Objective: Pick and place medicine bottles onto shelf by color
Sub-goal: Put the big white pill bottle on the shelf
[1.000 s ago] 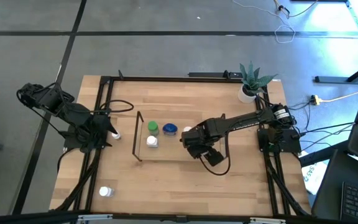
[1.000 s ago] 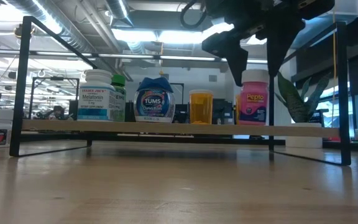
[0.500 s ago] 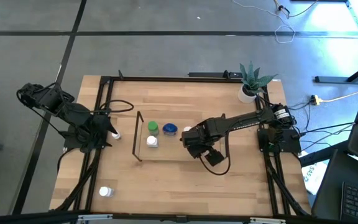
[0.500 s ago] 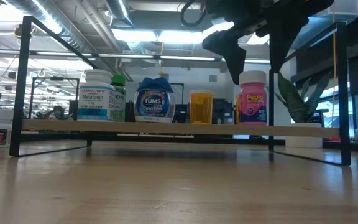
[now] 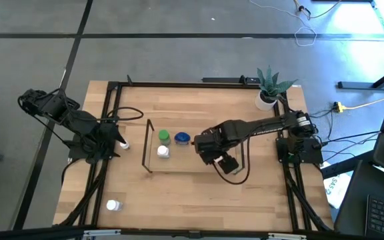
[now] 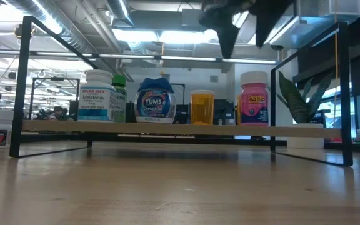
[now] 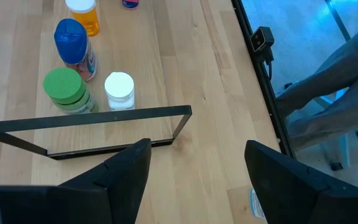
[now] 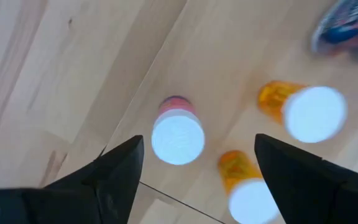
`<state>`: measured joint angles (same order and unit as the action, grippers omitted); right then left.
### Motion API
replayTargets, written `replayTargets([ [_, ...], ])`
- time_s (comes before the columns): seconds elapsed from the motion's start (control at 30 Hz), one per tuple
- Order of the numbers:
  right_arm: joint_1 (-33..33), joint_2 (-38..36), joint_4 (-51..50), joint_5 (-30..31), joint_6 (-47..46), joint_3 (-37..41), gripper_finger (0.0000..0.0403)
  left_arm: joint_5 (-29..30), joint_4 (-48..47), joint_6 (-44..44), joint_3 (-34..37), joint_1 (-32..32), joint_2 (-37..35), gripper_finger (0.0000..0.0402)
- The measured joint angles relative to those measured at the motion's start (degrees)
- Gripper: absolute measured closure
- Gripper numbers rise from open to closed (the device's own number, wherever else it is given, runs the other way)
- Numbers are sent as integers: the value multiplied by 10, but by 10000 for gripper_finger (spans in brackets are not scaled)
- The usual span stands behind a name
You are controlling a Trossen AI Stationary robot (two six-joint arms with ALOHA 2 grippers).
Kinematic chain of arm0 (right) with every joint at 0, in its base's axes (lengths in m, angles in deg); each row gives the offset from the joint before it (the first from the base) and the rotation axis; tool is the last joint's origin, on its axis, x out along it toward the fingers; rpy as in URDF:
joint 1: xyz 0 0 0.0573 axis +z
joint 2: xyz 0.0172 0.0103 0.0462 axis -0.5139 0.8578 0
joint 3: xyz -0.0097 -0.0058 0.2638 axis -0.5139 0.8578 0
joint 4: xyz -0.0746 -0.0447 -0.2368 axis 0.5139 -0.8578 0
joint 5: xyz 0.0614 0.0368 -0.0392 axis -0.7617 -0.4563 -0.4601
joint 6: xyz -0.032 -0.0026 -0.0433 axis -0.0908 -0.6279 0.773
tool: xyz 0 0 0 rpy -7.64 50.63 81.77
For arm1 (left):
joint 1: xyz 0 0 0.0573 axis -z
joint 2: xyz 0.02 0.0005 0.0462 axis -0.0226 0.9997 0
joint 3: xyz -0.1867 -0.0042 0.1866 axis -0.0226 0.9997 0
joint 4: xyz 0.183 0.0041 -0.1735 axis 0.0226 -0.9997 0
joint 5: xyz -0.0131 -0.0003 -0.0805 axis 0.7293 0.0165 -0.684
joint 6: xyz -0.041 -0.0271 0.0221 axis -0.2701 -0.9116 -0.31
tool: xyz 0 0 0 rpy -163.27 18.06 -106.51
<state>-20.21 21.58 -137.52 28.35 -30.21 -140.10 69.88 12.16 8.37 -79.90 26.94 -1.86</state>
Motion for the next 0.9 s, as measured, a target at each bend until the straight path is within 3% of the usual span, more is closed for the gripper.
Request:
replayTargets([
  [0.47,45,-1,-18,15,-27,-83,95,0,0,0,0,0,0,146],
  [0.7,57,-1,81,17,-91,-83,95,0,0,0,0,0,0,146],
  [0.9,57,0,97,17,-152,-83,95,0,0,0,0,0,0,146],
])
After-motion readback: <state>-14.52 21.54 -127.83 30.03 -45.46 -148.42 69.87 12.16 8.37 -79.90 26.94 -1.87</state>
